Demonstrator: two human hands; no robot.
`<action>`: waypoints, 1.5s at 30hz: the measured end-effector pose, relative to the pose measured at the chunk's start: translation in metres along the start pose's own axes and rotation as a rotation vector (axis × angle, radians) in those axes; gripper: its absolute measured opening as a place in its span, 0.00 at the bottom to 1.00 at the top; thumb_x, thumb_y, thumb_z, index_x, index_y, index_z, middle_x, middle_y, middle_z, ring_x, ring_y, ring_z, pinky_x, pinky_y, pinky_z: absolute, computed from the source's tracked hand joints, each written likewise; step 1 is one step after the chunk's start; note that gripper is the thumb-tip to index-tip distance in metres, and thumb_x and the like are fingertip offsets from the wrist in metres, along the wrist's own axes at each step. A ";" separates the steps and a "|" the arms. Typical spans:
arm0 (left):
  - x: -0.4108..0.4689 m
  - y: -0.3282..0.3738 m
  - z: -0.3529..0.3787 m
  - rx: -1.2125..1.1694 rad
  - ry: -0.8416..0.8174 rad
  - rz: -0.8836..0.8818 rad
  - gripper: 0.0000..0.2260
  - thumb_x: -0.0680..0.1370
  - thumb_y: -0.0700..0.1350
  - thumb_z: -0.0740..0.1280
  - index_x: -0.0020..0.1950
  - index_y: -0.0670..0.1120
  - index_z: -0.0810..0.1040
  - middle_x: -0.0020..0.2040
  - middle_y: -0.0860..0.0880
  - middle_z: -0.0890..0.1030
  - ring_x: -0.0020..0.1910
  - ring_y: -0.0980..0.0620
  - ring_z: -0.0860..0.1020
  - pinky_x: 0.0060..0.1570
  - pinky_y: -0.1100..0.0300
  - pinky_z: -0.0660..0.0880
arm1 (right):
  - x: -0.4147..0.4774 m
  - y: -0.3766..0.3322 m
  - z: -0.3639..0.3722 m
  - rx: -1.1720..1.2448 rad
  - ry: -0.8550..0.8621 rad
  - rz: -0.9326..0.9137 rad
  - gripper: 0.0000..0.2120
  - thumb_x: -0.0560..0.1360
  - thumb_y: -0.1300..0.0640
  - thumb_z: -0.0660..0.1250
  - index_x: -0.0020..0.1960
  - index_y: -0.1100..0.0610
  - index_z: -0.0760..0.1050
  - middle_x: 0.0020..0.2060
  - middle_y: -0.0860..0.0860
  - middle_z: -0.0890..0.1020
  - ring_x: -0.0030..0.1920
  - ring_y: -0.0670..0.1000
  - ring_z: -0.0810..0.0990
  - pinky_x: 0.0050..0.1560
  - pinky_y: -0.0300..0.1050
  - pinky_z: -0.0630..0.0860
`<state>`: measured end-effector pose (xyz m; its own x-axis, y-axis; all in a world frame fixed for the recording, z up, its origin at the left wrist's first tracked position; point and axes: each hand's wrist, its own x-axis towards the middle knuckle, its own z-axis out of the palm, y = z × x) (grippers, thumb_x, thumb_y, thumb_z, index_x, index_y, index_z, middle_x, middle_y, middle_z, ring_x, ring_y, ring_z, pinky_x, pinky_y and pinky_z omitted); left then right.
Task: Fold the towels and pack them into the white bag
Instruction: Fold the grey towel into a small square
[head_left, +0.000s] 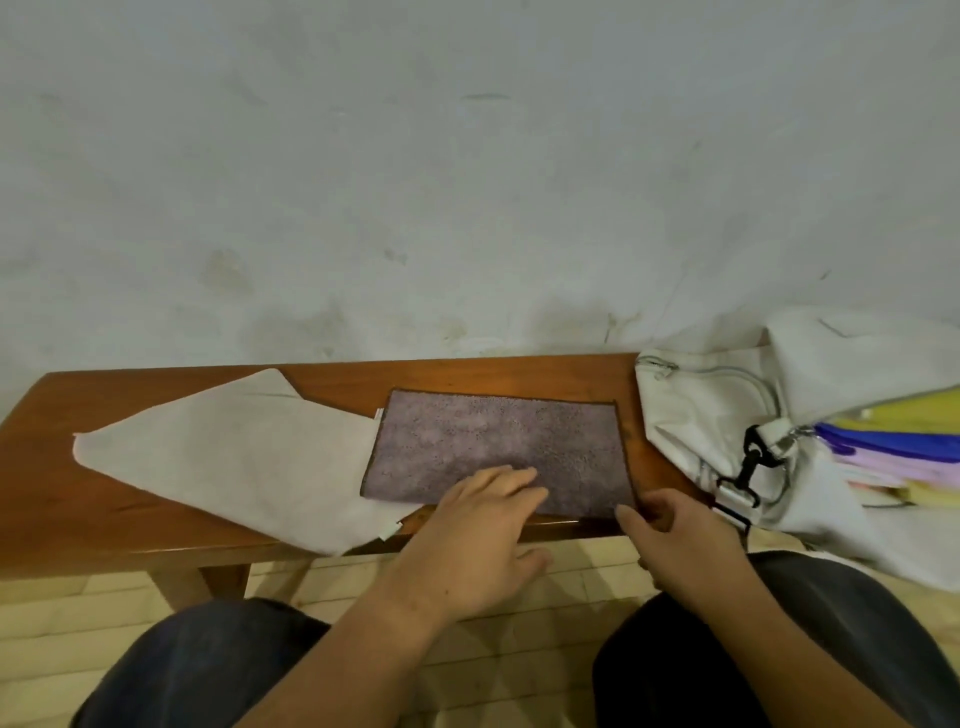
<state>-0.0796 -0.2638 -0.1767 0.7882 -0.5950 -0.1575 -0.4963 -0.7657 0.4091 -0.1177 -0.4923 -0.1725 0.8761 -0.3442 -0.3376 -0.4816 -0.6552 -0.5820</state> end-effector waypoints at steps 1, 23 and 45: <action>0.001 0.000 0.002 0.026 -0.010 0.008 0.32 0.80 0.63 0.61 0.82 0.56 0.55 0.82 0.58 0.52 0.80 0.56 0.47 0.79 0.50 0.50 | -0.003 0.002 0.005 0.091 -0.020 0.032 0.22 0.78 0.43 0.68 0.67 0.51 0.73 0.45 0.46 0.82 0.45 0.48 0.83 0.48 0.50 0.82; -0.028 -0.021 -0.011 0.126 -0.108 -0.121 0.33 0.82 0.61 0.59 0.82 0.51 0.53 0.83 0.51 0.49 0.81 0.49 0.47 0.79 0.48 0.51 | 0.016 -0.020 0.039 0.944 0.051 0.155 0.18 0.75 0.60 0.75 0.62 0.60 0.76 0.57 0.57 0.83 0.51 0.56 0.86 0.47 0.48 0.82; 0.005 -0.030 -0.036 -0.406 0.129 -0.293 0.19 0.84 0.50 0.61 0.76 0.52 0.69 0.70 0.52 0.75 0.65 0.53 0.74 0.63 0.60 0.72 | 0.035 -0.067 0.009 0.504 0.395 -0.245 0.02 0.81 0.56 0.67 0.49 0.50 0.76 0.43 0.48 0.82 0.44 0.45 0.82 0.42 0.42 0.76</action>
<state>-0.0483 -0.2352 -0.1576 0.9241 -0.3154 -0.2159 -0.0870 -0.7236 0.6847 -0.0549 -0.4543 -0.1518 0.8568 -0.5082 0.0877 -0.1353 -0.3857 -0.9127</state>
